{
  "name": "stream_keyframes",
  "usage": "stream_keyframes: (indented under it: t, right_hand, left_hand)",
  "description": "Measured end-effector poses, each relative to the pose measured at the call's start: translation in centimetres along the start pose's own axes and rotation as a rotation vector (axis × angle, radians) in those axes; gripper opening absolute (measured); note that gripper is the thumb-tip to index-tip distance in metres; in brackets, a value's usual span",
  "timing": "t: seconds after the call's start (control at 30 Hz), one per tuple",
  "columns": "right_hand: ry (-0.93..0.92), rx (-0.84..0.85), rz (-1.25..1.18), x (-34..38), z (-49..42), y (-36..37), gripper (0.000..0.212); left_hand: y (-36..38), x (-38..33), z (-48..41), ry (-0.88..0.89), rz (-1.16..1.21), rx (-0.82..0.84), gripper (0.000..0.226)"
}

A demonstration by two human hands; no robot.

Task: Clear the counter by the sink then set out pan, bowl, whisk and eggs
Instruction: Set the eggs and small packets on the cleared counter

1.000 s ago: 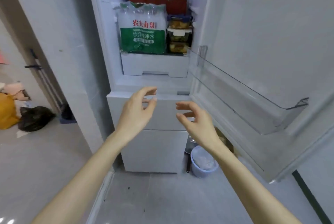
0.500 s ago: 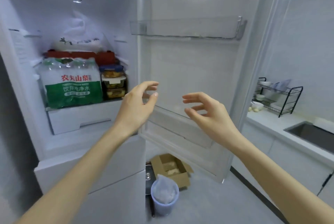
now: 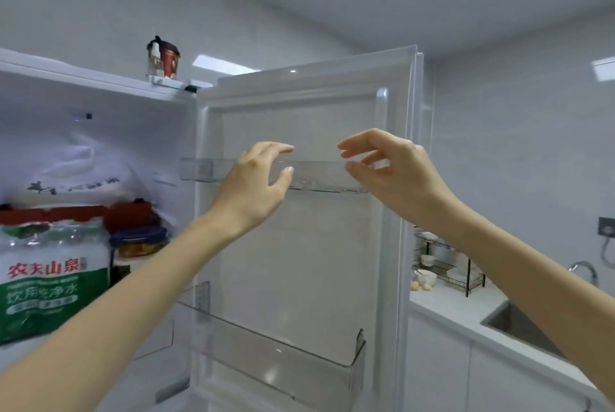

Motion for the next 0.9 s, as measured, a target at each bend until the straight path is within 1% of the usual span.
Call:
stream_keyframes:
  t: [0.07,0.13,0.23,0.33,0.43,0.5,0.57,0.77,0.8,0.87,0.9]
  right_hand:
    - [0.008,0.013,-0.004,-0.4,-1.8,-0.1,0.019]
    - [0.013,0.04,0.018,-1.0,-3.8,0.1,0.019]
    - [0.006,0.118,0.144,-1.7,-6.7,1.1,0.02]
    - [0.032,0.282,0.282,-2.2,-9.0,2.8,0.02]
    - [0.182,0.505,0.312,-3.0,-10.3,5.3,0.024]
    - [0.321,0.635,0.277,-3.4,-10.9,6.7,0.034]
    - [0.413,0.72,0.261,-3.7,-11.4,7.4,0.047]
    - [0.427,0.931,0.374,-3.7,-11.3,9.1,0.067]
    - [0.422,0.941,0.397,-3.8,-11.2,9.2,0.066]
    - [0.406,0.893,0.422,-3.9,-11.4,9.4,0.049]
    - [0.386,0.846,0.439,-4.0,-11.6,9.4,0.041]
  left_hand:
    - [1.0,1.1,-1.4,0.007,-0.086,0.072,0.04]
    - [2.1,2.2,-2.4,-0.021,-0.112,0.111,0.04]
    - [3.1,3.4,-2.3,-0.063,-0.091,0.087,0.035]
    - [3.6,4.1,-1.7,-0.062,-0.083,0.027,0.034]
    - [3.4,4.6,-1.5,-0.046,-0.063,0.005,0.035]
    - [2.9,5.1,-1.4,-0.023,-0.092,0.003,0.038]
    - [2.8,5.6,-1.1,0.012,-0.167,0.024,0.04]
    - [2.4,6.1,-0.8,0.034,-0.201,0.042,0.04]
    - [2.3,6.1,-0.8,0.036,-0.199,0.04,0.04]
    - [2.2,6.2,-0.9,0.036,-0.192,0.044,0.042]
    - [2.1,6.2,-1.0,0.04,-0.19,0.051,0.047]
Point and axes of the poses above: each hand's wrist, its own z-axis away from the middle knuckle, its own y-axis out of the palm, x = y × z, the point moved 3 cm from there along -z, towards the middle knuckle, and after that the axes turned 5 degrees about -x, right-handed, at the moved point
